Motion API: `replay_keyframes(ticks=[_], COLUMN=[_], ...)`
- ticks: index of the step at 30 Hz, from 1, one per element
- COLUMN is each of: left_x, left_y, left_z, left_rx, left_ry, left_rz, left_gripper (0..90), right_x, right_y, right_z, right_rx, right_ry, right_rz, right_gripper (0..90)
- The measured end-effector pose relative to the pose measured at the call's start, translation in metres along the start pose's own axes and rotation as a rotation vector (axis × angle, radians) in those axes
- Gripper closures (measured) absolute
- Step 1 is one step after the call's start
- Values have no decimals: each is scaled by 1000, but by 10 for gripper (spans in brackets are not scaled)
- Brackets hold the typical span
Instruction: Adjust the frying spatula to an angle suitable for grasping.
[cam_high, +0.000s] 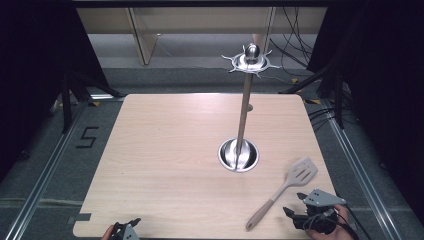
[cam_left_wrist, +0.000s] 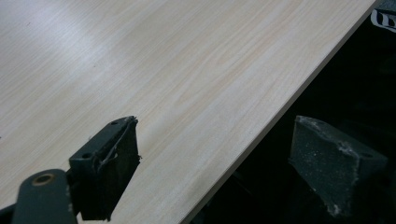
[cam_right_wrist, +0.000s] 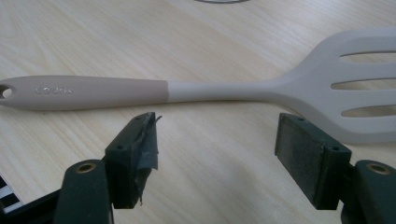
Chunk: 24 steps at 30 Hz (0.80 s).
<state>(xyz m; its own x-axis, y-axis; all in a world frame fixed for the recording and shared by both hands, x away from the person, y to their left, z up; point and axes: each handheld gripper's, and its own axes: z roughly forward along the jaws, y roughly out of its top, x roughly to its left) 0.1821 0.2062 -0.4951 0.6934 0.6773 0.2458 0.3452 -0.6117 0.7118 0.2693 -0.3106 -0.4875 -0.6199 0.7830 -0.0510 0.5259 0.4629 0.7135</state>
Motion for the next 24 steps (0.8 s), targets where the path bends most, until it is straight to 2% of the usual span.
replay_keyframes(ticks=[2, 3, 5, 6, 7, 9, 10, 11, 12, 14, 15, 16, 17, 18, 20, 21, 22, 24], left_x=[0, 0, 1, 1, 1, 1, 1, 1, 1, 1, 1, 1, 0, 0, 0, -1, 0, 0], left_y=[0, 0, 0, 0, 0, 0, 0, 0, 0, 0, 0, 0, 0, 0, 0, 0, 0, 0], left_z=[0, 1, -1, -1, -1, -1, -2, -1, -1, -2, -1, -1, -1, -1, 0, 1, 1, 1], left_rx=[1, 8, 17, 17, 15, 15, 15, 17, 16, 16, 15, 17, 17, 17, 15, 3, 10, 11], left_ry=[1, 16, -3, -7, -2, -4, -2, -11, -9, -4, -4, -12, -11, -13, -11, -8, -8, -2], left_rz=[1, 7, 9, 16, 21, 20, 21, 15, 14, 20, 21, 15, 13, 15, 13, 0, 7, 6], left_gripper=[148, 148, 148, 148, 148, 148, 148, 148, 148, 148, 148, 148, 148, 148, 148, 148, 148, 148], right_x=[0, 0, -1, -1, -1, 0, 2, 0, 0, 0, 1, -1, 1, -1, -1, -2, -1, -1], right_y=[0, 0, 1, 1, 2, 2, 2, 4, 4, 4, 4, 5, 5, 6, 7, 7, 9, 11], right_z=[0, -1, -1, -1, -1, -2, -3, -3, -3, -3, -4, -4, -5, -4, -4, -4, -4, -3], right_rx=[0, -5, -9, -1, -17, -29, -26, -35, -32, -33, -31, -39, -29, -41, -43, -50, -43, -52], right_ry=[3, -8, -11, -5, -11, -6, -6, -15, -10, -7, -4, -13, -16, -17, -16, -19, -8, -10], right_rz=[-6, -5, -18, -9, -19, -14, 5, -17, -19, -16, 5, -14, 12, -20, -21, -40, -29, -47], right_gripper=[309, 309, 308, 309, 309, 309, 309, 309, 308, 307, 307, 307, 306, 304, 303, 301, 300, 292])
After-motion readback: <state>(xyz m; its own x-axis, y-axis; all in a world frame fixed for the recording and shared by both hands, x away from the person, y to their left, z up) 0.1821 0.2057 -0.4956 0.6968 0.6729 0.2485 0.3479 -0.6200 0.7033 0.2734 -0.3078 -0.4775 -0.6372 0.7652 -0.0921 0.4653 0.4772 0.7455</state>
